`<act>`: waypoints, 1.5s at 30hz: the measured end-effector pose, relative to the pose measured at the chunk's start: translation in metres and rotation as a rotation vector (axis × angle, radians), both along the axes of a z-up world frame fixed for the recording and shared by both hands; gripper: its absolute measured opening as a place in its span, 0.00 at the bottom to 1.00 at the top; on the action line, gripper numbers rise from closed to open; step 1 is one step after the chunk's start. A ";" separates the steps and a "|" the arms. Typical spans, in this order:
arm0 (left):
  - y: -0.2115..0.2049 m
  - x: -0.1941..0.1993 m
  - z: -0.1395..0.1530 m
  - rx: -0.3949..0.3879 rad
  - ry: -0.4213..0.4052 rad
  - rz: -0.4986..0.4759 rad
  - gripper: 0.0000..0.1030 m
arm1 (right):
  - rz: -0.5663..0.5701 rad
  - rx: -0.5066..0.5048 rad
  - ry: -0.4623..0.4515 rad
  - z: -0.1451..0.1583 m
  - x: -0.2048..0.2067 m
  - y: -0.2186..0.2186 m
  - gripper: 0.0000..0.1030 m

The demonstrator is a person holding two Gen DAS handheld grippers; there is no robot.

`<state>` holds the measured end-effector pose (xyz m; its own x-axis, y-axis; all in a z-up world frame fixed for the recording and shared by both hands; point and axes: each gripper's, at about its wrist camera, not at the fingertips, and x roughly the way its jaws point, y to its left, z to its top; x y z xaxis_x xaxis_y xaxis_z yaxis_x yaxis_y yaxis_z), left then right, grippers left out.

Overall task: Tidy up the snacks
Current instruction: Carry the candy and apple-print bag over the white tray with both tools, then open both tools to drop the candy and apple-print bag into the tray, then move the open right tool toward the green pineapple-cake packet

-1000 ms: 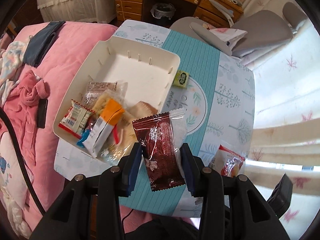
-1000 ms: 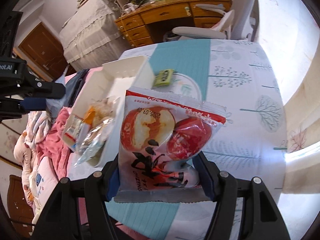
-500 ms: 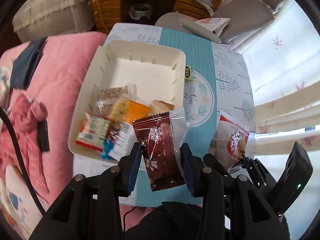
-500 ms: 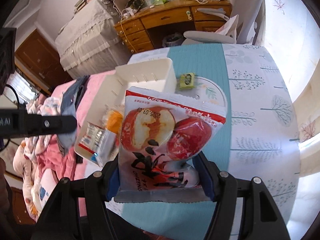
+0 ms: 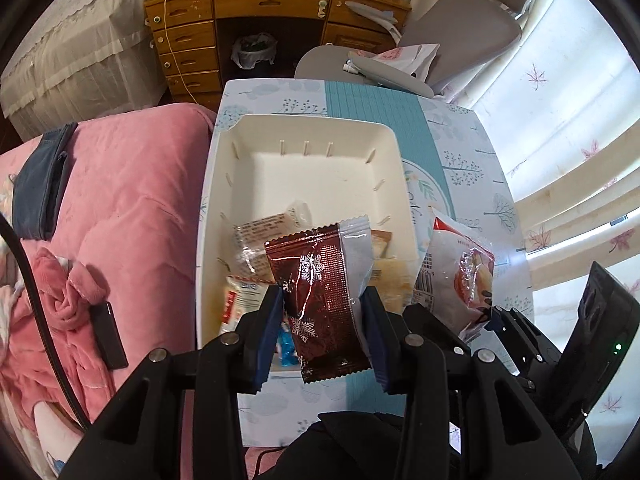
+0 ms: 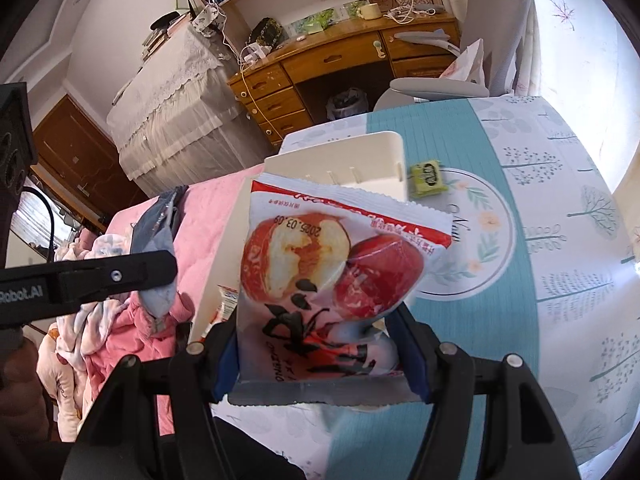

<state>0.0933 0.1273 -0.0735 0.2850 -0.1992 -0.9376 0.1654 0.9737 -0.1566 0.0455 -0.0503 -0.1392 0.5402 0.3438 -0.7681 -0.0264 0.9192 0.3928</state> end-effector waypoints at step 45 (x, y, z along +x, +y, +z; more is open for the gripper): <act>-0.034 -0.029 -0.014 -0.047 -0.003 0.052 0.75 | 0.039 -0.063 -0.022 0.009 -0.034 -0.030 0.77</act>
<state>0.0646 0.0931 -0.0877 0.2989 -0.2283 -0.9266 0.1152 0.9725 -0.2024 0.0110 -0.0807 -0.1301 0.5445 0.3160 -0.7770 -0.0707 0.9403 0.3328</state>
